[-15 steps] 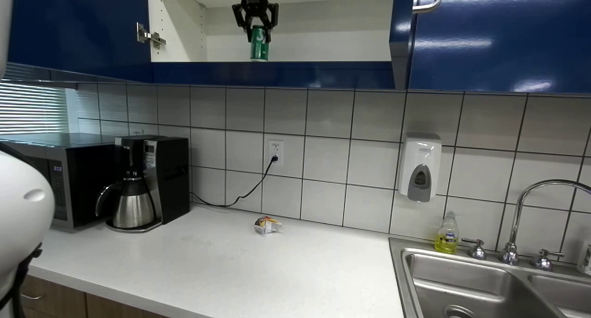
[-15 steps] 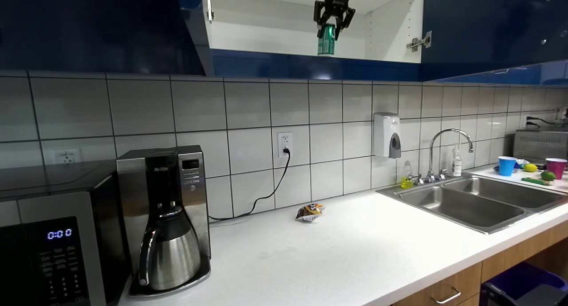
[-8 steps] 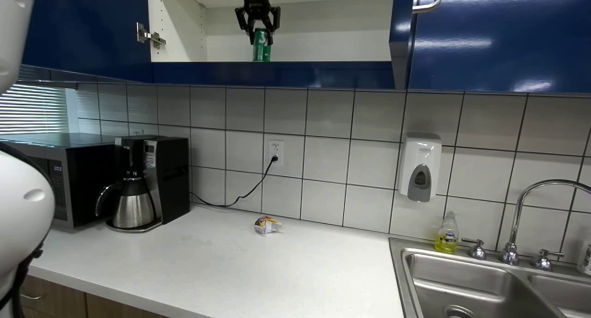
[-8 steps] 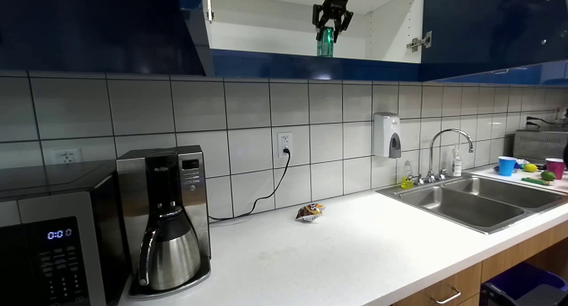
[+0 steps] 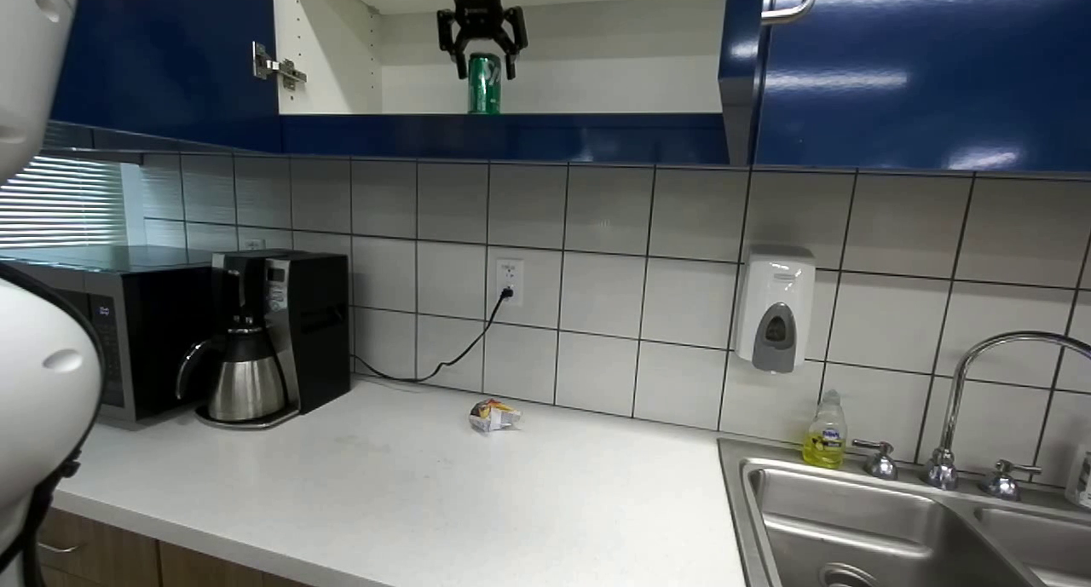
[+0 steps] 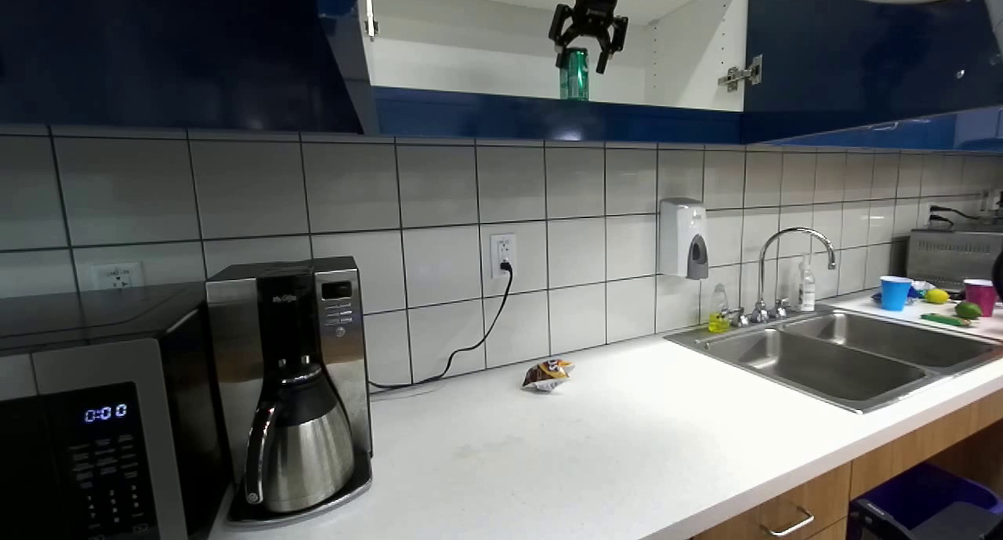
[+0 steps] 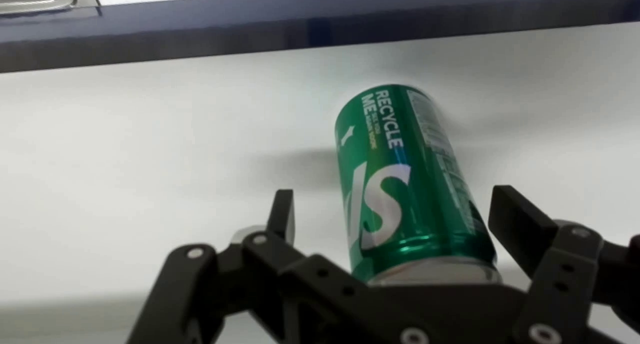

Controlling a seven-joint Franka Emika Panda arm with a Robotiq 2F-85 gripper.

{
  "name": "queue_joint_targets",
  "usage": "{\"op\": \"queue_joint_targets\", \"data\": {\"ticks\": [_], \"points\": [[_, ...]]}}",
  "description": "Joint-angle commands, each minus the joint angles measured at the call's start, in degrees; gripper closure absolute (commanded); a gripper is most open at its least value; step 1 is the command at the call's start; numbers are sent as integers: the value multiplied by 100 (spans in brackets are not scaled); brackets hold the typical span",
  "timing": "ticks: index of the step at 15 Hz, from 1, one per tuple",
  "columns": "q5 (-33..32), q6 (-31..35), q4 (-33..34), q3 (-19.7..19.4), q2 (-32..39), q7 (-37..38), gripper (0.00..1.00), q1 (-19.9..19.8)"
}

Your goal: Put the can inside the cupboard

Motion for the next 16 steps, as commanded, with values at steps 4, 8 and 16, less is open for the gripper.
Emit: {"op": "queue_joint_targets", "data": {"ticks": [4,8,16], "points": [[202,-58,-451,-52,-438,-234,0,-154],[241,-17,-853,-94,-752,-416,0,-222],[266,183,-2291,-144,-1798,-978,0,-200]]}}
